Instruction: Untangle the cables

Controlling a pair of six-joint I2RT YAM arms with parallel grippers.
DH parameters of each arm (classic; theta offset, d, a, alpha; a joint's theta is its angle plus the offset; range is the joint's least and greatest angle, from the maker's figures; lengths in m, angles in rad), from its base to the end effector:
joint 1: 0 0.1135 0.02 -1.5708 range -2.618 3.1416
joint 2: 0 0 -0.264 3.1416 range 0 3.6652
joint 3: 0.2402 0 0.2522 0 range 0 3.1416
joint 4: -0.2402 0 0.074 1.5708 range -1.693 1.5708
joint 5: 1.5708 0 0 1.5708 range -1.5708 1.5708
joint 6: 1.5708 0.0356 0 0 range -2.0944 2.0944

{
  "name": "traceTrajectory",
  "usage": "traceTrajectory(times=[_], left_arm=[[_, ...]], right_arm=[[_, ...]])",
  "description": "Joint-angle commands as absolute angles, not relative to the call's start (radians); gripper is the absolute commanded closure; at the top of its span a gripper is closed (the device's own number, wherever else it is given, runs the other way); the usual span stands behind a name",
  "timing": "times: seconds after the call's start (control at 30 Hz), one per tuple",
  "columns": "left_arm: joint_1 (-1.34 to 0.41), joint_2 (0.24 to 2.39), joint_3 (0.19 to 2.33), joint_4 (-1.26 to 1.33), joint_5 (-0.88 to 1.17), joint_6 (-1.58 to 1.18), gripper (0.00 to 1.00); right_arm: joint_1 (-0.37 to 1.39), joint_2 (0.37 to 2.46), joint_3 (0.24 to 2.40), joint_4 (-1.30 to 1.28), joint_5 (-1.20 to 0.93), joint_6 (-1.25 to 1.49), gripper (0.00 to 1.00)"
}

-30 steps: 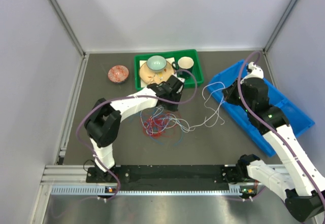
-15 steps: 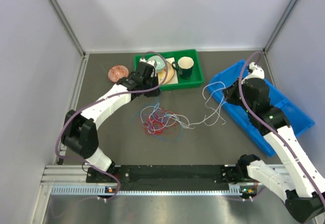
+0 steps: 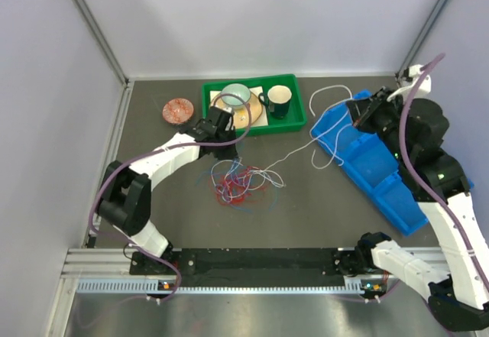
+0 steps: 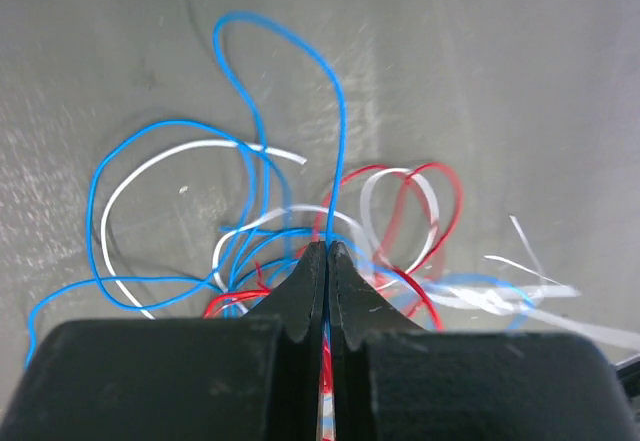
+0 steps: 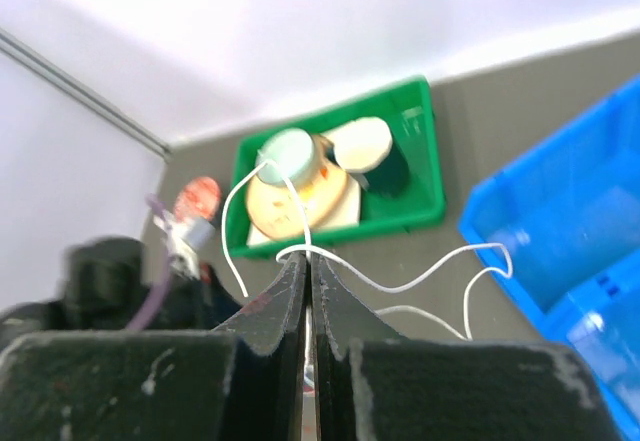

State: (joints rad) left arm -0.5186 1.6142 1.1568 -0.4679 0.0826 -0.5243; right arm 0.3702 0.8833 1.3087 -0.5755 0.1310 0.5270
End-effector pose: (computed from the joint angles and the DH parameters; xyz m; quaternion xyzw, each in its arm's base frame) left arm 0.2970 -0.1729 0.2355 0.0104 0.9476 -0.1918 0.2553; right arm 0.1498 0.0532 0.4569 0.1018 0.7508 0.2375 0.6078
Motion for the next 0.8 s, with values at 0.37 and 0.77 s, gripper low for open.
traceTrajectory(times=[0.37, 0.77], left_arm=[[-0.517, 1.674, 1.083, -0.425, 0.025, -0.505, 1.00], [-0.492, 1.657, 1.066, -0.460, -0.072, -0.488, 1.00]], right_arm=[[0.364, 0.943, 1.618, -0.538, 0.199, 0.425, 1.00], [0.362, 0.943, 1.580, -0.552, 0.262, 0.403, 1.00]])
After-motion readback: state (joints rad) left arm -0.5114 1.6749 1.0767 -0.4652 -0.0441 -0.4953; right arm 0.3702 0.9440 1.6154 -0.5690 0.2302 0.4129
